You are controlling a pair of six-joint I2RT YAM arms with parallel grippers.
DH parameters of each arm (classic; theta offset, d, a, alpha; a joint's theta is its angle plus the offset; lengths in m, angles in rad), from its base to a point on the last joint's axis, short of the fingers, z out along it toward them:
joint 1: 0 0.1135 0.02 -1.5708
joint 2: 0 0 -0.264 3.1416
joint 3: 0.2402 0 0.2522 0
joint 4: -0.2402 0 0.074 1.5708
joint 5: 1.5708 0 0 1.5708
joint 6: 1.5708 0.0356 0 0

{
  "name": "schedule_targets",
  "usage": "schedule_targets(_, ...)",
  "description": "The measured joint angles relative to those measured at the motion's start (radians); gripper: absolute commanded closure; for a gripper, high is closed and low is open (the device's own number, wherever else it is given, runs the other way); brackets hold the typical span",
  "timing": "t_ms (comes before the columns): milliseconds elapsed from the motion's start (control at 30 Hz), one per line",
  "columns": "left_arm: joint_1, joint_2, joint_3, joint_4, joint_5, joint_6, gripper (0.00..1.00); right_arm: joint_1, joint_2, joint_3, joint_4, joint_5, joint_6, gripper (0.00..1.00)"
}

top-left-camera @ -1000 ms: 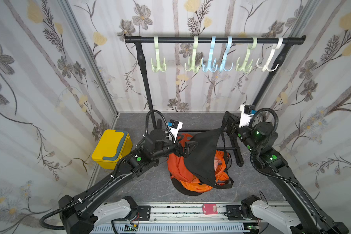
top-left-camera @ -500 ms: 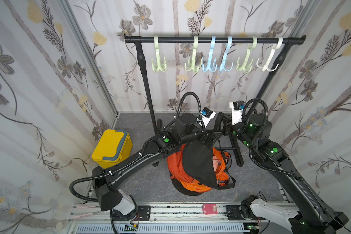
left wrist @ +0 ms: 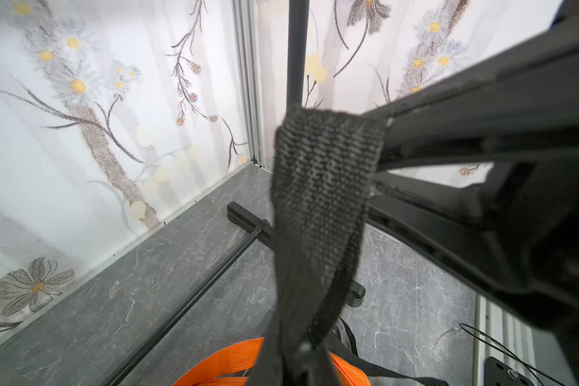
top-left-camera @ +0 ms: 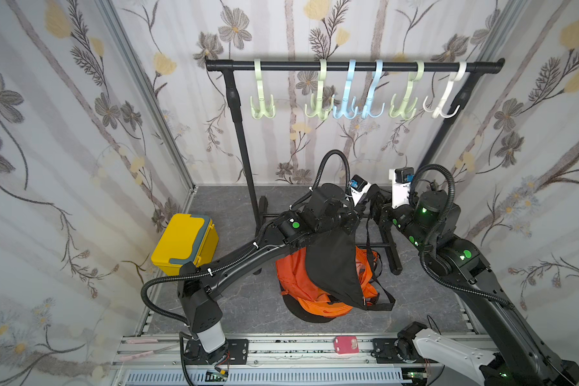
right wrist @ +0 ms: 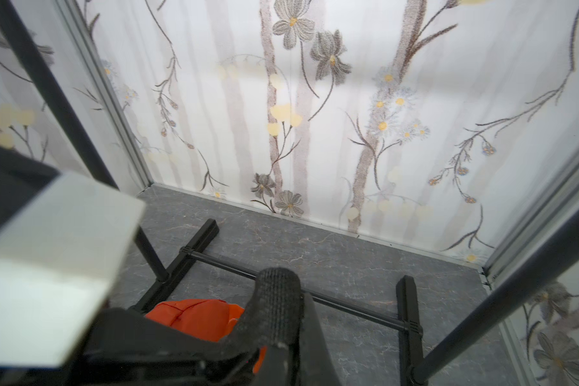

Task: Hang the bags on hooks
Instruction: Pick up the bag from the bag.

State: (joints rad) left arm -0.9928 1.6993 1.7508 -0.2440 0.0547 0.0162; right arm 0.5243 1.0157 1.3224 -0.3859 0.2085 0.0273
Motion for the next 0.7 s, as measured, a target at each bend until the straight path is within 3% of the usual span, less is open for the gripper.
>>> schedule_targets(67,0.000,-0.017,-0.009,0.001,-0.010,0.000,1.00,0.000,-0.004,-0.013,-0.001,0.031,-0.003,0.98)
schedule_targets(133,0.000,-0.034,-0.015,0.002,-0.019,0.000,1.00,0.000,-0.011,-0.036,0.003,0.052,-0.003,0.87)
schedule_targets(200,0.002,-0.051,-0.018,0.006,-0.026,0.003,1.00,-0.001,-0.020,-0.071,0.017,0.077,-0.002,0.69)
schedule_targets(367,0.002,-0.106,-0.025,0.023,-0.032,-0.001,1.00,-0.028,-0.024,-0.183,0.092,0.114,0.014,0.57)
schedule_targets(600,0.002,-0.126,-0.012,0.038,-0.032,-0.001,1.00,-0.042,0.014,-0.330,0.219,0.050,0.064,0.57)
schedule_targets(633,0.002,-0.130,-0.012,0.037,-0.032,-0.001,1.00,-0.047,0.016,-0.344,0.233,0.047,0.072,0.60)
schedule_targets(700,0.002,-0.144,-0.013,0.029,-0.038,0.003,1.00,-0.063,0.016,-0.370,0.261,0.048,0.082,0.75)
